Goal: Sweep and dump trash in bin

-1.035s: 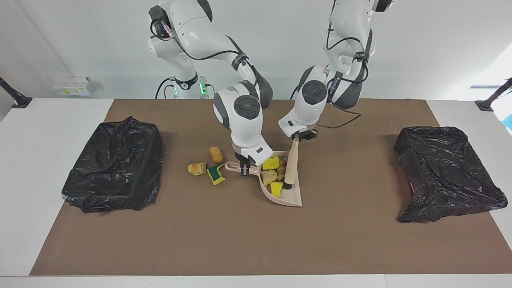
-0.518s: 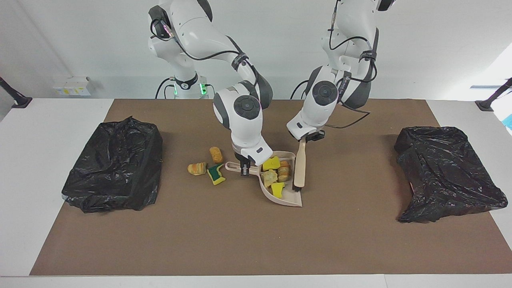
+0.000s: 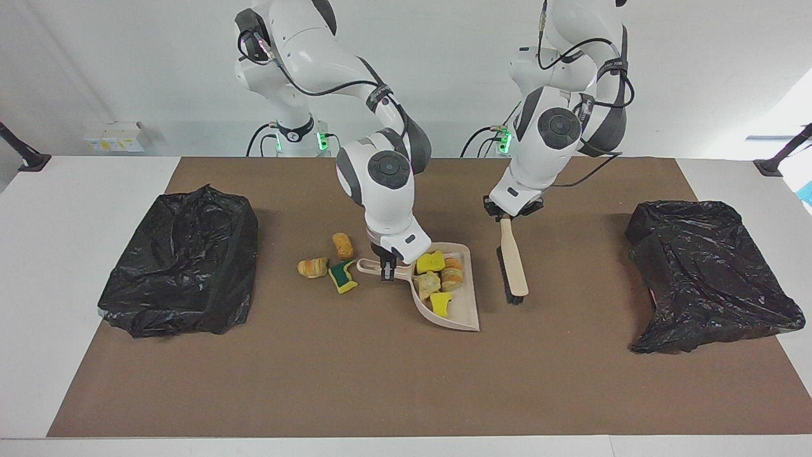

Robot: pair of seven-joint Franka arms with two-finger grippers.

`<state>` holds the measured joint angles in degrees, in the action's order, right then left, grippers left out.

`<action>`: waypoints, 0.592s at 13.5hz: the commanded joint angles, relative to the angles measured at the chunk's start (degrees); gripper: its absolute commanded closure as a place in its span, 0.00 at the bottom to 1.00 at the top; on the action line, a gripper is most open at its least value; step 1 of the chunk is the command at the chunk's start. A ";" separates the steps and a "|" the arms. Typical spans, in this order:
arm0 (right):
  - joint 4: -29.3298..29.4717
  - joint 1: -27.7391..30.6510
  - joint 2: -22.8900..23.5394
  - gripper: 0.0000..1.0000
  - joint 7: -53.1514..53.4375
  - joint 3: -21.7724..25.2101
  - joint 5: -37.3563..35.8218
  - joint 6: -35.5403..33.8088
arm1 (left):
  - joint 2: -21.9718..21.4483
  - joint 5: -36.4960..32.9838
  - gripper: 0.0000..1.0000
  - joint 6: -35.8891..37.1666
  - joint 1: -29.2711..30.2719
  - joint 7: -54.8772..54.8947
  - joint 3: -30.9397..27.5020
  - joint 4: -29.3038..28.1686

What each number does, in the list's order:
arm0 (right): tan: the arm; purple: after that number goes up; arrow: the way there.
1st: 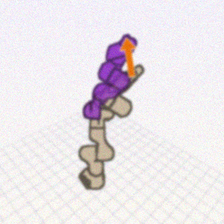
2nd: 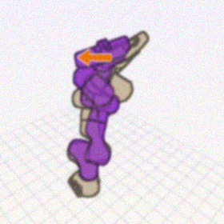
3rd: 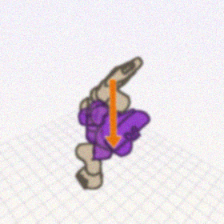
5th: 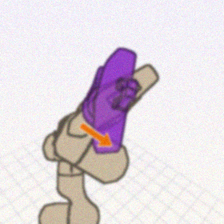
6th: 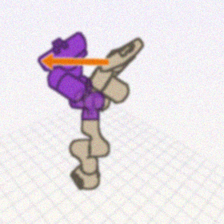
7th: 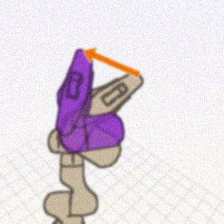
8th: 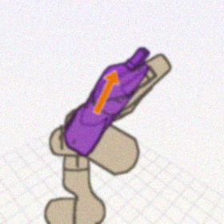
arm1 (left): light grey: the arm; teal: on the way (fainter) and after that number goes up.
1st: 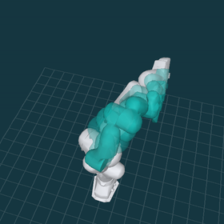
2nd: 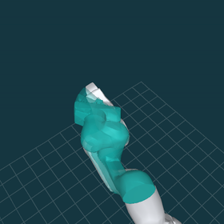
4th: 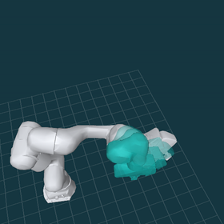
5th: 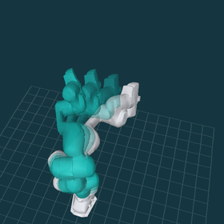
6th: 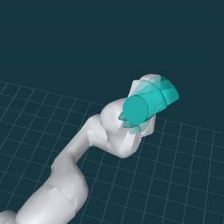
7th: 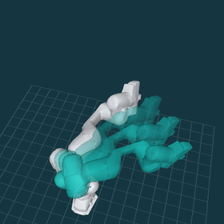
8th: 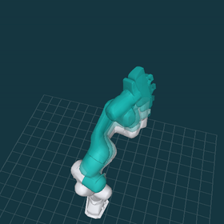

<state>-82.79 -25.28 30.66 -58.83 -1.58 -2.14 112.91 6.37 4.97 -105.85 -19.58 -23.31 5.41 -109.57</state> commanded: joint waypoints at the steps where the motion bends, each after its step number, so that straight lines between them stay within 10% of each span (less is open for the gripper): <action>1: -1.85 3.47 -5.15 1.00 -1.81 -0.44 2.83 -0.40 | -2.49 -0.75 1.00 -0.67 -1.07 -4.97 0.13 -3.35; 8: -1.85 18.40 -15.36 1.00 -9.10 -0.44 7.58 -9.45 | -13.31 -0.05 1.00 -11.92 -14.67 -15.52 0.57 -21.73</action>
<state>-82.76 -10.95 18.25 -64.85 -1.36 2.72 104.65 -2.15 5.04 -115.26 -29.92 -35.88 6.66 -125.54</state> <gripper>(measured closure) 0.674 0.736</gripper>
